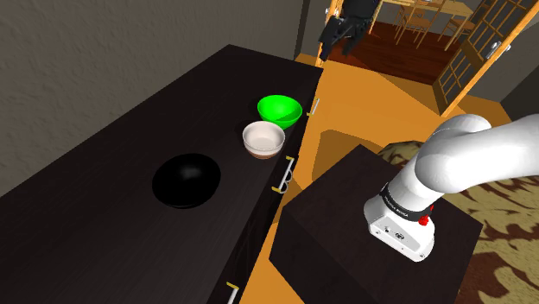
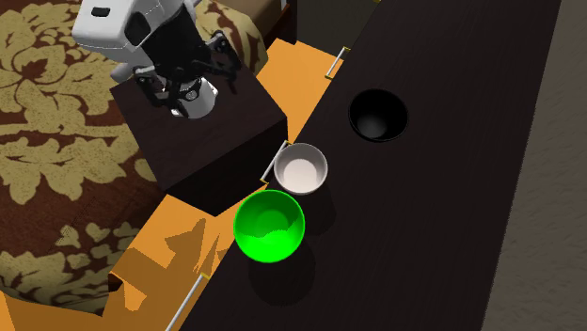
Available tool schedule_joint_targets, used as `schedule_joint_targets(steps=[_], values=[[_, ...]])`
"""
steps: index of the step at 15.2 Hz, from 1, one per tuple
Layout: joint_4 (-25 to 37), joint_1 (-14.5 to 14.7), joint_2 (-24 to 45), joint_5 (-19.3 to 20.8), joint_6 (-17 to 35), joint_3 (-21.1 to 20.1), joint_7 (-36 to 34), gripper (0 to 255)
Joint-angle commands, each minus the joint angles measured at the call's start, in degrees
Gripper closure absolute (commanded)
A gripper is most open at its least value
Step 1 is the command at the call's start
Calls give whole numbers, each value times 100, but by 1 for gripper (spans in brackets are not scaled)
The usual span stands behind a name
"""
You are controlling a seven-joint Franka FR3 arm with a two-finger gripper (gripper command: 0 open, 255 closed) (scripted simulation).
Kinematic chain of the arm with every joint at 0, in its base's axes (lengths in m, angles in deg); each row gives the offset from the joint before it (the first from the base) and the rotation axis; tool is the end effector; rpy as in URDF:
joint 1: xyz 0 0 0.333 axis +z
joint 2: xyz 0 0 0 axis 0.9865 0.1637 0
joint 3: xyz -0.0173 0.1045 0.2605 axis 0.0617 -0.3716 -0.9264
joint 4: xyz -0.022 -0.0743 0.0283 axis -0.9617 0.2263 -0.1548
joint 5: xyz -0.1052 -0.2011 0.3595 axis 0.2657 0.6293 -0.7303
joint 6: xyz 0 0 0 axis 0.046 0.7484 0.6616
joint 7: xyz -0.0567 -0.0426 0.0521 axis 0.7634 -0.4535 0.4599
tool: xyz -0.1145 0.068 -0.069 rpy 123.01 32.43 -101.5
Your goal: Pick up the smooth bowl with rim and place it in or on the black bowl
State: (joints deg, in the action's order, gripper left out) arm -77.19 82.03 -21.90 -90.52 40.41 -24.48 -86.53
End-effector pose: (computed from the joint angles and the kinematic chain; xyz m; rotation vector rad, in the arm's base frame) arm 0.3993 0.0156 0.4995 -3.0838 0.1690 -0.2614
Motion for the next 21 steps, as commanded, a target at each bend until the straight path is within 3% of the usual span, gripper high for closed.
schedule_joint_targets(steps=[1, 13, 21], values=[[-261, 41, 134, -63, 376, 13, 40, 0], [-1094, 378, 1956, -569, 2826, 198, 571, 0], [-956, 795, 3767, -1423, 4327, 353, 1351, 0]])
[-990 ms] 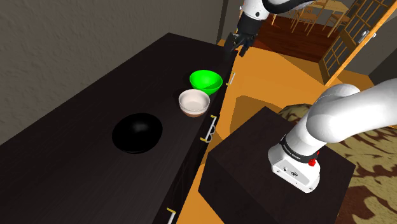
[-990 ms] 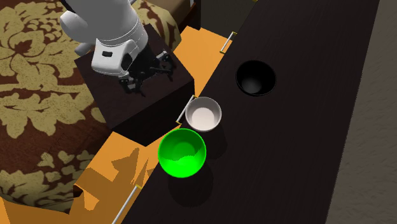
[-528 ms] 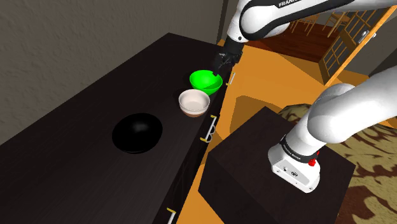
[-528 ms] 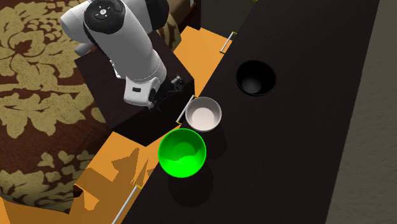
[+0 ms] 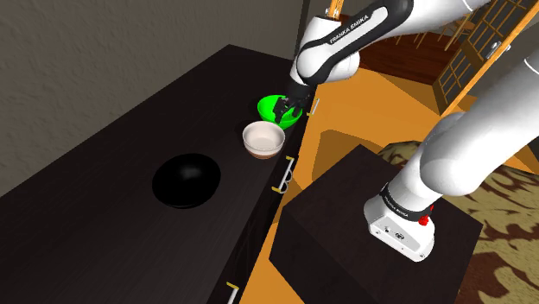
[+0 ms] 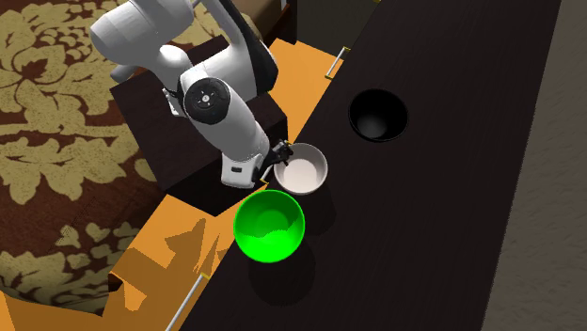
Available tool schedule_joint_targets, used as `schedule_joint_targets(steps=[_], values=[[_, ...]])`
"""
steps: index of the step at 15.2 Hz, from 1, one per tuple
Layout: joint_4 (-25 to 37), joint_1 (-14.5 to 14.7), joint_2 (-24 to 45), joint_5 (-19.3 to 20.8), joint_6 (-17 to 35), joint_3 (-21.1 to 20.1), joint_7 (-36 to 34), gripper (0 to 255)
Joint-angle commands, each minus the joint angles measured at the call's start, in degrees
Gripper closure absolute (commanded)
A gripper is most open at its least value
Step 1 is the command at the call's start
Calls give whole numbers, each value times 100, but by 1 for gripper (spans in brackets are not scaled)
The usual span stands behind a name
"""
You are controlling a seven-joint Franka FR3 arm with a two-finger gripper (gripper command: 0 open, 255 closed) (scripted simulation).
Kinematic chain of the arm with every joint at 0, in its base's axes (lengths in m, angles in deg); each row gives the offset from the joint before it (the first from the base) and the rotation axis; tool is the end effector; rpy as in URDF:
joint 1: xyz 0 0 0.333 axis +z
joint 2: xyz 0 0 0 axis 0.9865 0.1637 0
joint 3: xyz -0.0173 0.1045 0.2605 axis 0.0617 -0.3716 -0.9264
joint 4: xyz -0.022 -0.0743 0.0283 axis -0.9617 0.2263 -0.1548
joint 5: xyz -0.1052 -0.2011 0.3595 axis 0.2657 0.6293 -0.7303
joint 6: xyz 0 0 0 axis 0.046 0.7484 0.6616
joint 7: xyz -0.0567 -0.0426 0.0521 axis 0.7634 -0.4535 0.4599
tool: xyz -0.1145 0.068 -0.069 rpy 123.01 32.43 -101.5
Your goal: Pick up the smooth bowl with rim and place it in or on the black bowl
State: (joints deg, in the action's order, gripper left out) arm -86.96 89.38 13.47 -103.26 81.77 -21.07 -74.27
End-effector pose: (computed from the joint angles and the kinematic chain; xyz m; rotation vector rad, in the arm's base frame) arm 0.4669 0.0492 0.2116 -2.9793 0.0389 -0.1534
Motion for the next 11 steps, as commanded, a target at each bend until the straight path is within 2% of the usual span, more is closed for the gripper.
schedule_joint_targets(steps=[1, 2, 11], values=[[81, 110, 475, -319, 347, 16, 272, 0], [152, 152, 722, -504, 494, 9, 431, 0], [230, 237, 1394, -1022, 1069, -91, 810, 0]])
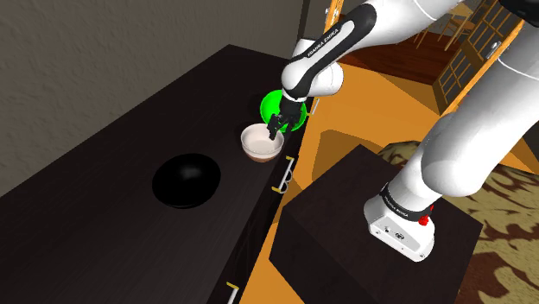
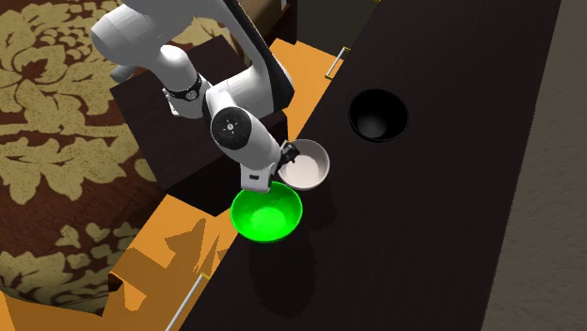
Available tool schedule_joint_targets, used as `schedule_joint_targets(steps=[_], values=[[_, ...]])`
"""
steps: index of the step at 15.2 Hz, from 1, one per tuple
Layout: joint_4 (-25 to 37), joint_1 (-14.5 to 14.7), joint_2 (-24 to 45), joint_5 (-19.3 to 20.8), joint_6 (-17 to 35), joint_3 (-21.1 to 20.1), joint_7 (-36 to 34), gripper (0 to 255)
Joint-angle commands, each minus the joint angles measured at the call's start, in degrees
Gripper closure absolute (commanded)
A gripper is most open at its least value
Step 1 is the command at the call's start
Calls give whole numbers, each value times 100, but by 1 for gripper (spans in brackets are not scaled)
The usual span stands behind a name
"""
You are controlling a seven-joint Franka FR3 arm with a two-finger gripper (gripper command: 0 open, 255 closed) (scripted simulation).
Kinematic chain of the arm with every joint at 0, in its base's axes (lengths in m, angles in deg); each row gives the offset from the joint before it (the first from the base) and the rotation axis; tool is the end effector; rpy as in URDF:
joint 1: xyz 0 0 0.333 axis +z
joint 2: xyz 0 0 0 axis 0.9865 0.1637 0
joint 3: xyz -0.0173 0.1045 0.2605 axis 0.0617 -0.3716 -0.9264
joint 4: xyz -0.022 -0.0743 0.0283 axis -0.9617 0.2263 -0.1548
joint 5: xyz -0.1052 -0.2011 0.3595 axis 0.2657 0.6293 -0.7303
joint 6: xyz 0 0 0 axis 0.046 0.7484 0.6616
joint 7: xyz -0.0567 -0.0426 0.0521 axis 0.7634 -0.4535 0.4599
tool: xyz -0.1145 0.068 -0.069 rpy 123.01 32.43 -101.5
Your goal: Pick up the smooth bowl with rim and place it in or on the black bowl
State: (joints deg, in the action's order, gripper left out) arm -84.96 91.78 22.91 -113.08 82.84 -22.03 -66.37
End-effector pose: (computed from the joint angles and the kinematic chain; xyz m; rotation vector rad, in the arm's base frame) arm 0.4567 0.0740 0.1507 -2.9196 -0.0193 -0.0027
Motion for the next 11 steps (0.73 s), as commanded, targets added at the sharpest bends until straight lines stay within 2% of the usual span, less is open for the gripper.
schedule_joint_targets(steps=[1, 7, 8, 11], values=[[29, -4, 449, -40, 962, 3, 19, 0], [30, 33, 450, -48, 961, 40, 24, 0], [10, -42, 366, 15, 873, 115, 106, 255], [43, -42, 357, 55, 831, 124, 71, 255]])
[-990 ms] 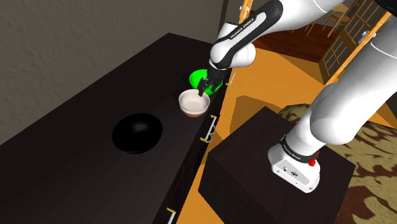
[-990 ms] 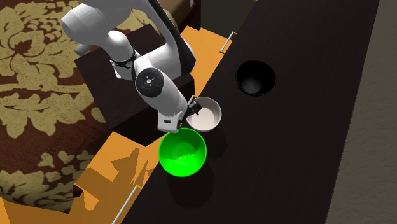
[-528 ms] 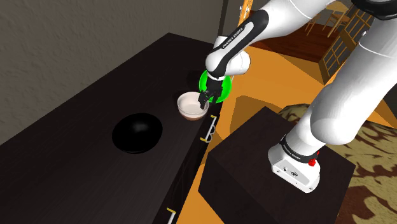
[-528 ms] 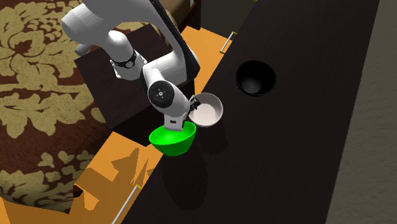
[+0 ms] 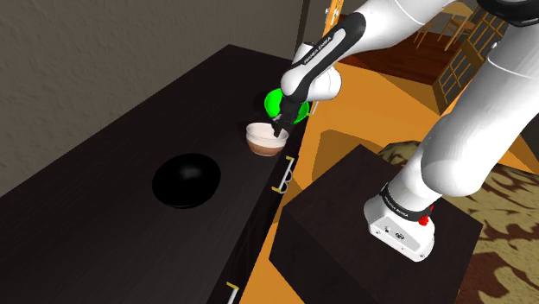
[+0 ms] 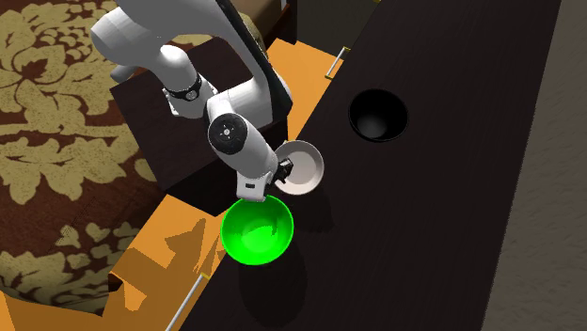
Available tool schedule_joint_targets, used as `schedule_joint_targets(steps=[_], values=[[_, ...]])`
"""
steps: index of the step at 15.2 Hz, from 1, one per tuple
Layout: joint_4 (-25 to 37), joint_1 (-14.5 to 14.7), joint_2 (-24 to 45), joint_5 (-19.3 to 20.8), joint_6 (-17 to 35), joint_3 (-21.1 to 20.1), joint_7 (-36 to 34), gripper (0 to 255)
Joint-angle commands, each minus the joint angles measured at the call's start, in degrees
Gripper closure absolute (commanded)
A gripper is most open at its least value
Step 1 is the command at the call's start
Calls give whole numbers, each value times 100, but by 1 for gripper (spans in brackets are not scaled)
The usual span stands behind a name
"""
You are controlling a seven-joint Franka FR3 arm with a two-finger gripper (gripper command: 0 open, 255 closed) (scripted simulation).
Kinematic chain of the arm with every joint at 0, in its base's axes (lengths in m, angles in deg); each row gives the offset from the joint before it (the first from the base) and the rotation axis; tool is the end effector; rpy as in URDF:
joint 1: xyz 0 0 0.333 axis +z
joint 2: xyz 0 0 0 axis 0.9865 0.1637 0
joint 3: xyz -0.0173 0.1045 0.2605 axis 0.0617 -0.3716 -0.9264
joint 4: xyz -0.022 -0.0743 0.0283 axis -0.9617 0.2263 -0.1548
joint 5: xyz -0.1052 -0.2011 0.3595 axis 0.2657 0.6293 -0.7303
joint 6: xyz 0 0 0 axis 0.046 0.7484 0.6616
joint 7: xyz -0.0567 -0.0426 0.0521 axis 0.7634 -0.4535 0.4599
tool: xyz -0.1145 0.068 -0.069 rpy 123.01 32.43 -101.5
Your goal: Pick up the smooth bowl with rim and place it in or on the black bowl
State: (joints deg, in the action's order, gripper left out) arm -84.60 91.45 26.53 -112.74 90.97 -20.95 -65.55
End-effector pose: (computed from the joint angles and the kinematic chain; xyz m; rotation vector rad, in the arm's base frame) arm 0.4696 0.0533 0.1358 -2.9643 0.0172 -0.1307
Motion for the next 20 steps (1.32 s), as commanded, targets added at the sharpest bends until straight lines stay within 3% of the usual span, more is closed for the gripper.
schedule_joint_targets(steps=[1, 6, 20], values=[[6, -4, 18, -1, 42, 6, 0, 255], [-6, 65, 87, -82, 147, -70, -58, 255], [76, -2, -990, 789, -955, 36, -838, 255]])
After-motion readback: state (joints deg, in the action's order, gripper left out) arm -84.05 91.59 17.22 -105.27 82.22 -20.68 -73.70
